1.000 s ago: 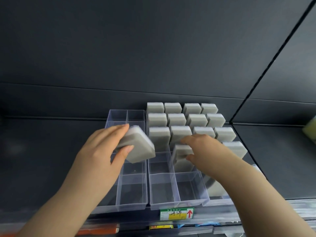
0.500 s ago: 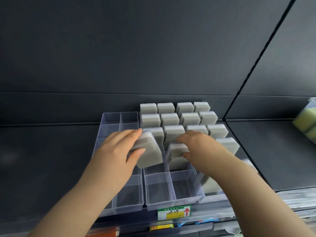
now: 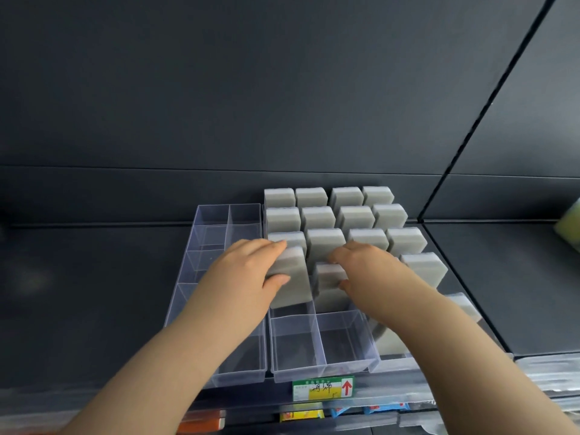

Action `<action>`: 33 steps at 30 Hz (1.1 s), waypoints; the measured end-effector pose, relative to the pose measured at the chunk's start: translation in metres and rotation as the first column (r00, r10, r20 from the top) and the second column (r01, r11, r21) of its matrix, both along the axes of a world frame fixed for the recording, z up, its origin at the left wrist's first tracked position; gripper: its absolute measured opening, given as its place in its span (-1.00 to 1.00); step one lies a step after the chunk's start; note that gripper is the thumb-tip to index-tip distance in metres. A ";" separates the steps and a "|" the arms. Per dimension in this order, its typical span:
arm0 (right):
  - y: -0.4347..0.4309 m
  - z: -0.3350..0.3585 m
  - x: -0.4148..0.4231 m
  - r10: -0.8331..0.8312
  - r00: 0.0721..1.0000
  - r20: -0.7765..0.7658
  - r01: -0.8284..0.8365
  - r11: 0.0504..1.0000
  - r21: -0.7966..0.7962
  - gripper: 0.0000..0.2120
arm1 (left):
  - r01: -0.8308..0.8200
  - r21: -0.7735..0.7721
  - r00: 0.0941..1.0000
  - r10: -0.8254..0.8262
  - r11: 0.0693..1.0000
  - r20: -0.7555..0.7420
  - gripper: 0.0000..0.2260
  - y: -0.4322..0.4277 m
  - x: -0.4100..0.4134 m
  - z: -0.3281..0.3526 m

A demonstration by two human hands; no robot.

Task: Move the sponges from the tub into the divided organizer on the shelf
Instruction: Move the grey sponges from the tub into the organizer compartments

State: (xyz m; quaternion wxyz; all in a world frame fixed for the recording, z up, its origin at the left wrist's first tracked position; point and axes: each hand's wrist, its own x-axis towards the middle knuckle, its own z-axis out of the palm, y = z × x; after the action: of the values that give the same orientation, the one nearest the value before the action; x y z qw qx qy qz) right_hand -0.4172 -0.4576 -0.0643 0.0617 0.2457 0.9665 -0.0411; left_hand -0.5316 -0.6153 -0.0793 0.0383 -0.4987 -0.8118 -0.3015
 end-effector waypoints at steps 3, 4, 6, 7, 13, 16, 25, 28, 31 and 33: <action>-0.001 -0.001 0.000 0.005 1.000 0.006 -0.005 1.000 -0.006 -0.70 | 0.019 -0.060 1.000 -0.018 0.998 0.009 -0.57 0.005 0.001 -0.010; -0.001 -0.001 0.000 0.008 1.000 0.006 -0.008 1.000 -0.007 -0.70 | 0.025 -0.083 1.000 -0.025 0.996 0.007 -0.57 0.007 0.000 -0.014; -0.001 -0.002 0.000 0.010 1.000 -0.001 -0.010 1.000 -0.003 -0.70 | 0.035 -0.135 0.999 -0.036 0.990 -0.004 -0.57 0.012 -0.001 -0.021; -0.001 -0.002 0.001 0.010 1.000 -0.005 -0.010 1.000 -0.002 -0.70 | 0.041 -0.157 0.999 -0.043 0.987 -0.006 -0.58 0.014 -0.001 -0.024; -0.001 -0.002 0.003 0.006 1.000 -0.021 -0.006 1.000 0.001 -0.71 | 0.046 -0.188 0.999 -0.051 0.981 -0.018 -0.60 0.022 -0.002 -0.030; -0.003 -0.002 0.004 0.003 0.999 -0.047 -0.003 1.000 -0.010 -0.69 | 0.060 -0.210 0.997 -0.068 0.976 -0.030 -0.61 0.022 -0.003 -0.024; 0.001 0.009 0.015 -0.038 0.980 -0.196 0.027 0.998 -0.058 -0.50 | 0.080 -0.172 0.977 -0.112 0.982 -0.184 -0.57 0.020 -0.004 0.010; 0.007 0.021 0.036 -0.044 0.945 -0.324 0.035 0.999 -0.033 -0.48 | 0.092 -0.069 0.966 -0.106 0.993 -0.234 -0.60 0.025 0.010 0.031; 0.016 0.035 0.069 -0.026 0.905 -0.425 0.042 0.999 0.028 -0.48 | 0.151 0.040 0.944 -0.132 0.988 -0.301 -0.65 0.039 0.036 0.047; 0.025 0.042 0.096 -0.043 0.874 -0.483 0.078 0.996 0.052 -0.47 | 0.198 0.080 0.932 -0.163 0.977 -0.324 -0.63 0.053 0.060 0.056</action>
State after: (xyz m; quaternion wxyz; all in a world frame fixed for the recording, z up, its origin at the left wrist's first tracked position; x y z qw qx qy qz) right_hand -0.3208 -0.4329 -0.0220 -0.1906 0.2597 0.9442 -0.0691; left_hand -0.4717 -0.5621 -0.0233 0.1673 -0.6101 -0.7278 -0.2648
